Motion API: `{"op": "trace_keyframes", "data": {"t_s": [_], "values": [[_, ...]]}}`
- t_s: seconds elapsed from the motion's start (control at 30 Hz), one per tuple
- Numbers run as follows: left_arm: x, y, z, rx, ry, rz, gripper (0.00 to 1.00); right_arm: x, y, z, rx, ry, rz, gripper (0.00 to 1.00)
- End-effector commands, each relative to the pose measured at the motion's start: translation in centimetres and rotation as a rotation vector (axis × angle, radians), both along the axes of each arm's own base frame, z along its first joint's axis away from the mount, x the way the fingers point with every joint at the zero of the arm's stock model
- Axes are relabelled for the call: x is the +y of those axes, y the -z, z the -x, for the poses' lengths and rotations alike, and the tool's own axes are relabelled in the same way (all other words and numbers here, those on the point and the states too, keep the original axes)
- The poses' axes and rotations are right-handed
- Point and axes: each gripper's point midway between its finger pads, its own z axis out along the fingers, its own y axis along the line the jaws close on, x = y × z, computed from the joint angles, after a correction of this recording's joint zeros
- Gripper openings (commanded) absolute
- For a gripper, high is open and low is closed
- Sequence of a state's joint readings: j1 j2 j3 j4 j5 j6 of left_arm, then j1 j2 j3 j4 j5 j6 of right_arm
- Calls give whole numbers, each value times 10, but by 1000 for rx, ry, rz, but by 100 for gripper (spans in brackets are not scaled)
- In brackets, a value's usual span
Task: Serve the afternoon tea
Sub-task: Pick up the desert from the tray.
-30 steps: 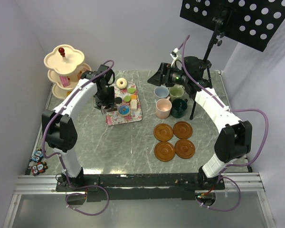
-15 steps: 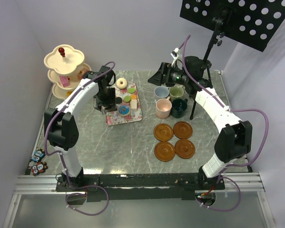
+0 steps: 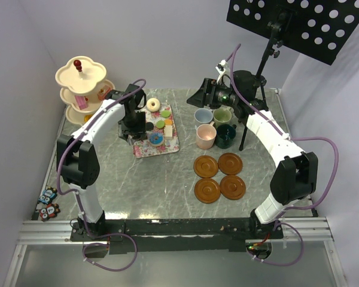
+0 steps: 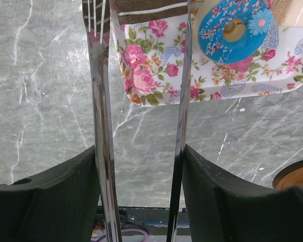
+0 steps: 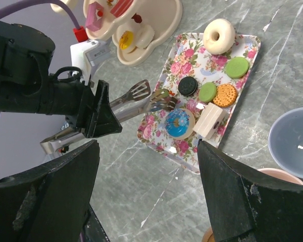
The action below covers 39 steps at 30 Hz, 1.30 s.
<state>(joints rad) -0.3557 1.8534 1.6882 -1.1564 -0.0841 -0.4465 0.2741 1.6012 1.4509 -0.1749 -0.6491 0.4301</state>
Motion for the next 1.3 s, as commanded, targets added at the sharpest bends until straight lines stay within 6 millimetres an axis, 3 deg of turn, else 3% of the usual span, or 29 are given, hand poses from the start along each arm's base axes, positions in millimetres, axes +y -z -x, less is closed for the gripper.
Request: {"op": "trace_keyframes", "data": {"t_s": [0.0, 0.6, 0.77, 1.0, 1.27], "values": [[-2, 3, 1, 7, 24, -6, 64, -1, -22, 1, -67, -11, -31, 84], [-4, 11, 6, 35, 29, -4, 64, -1, -22, 1, -63, -16, -32, 84], [-3, 8, 3, 16, 28, -6, 55, -1, -23, 1, -67, -17, -34, 84], [-8, -25, -11, -78, 4, 26, 52, -1, -23, 1, -67, -15, -32, 84], [9, -76, -23, -225, -68, 12, 52, -1, -23, 1, -65, -16, -36, 84]]}}
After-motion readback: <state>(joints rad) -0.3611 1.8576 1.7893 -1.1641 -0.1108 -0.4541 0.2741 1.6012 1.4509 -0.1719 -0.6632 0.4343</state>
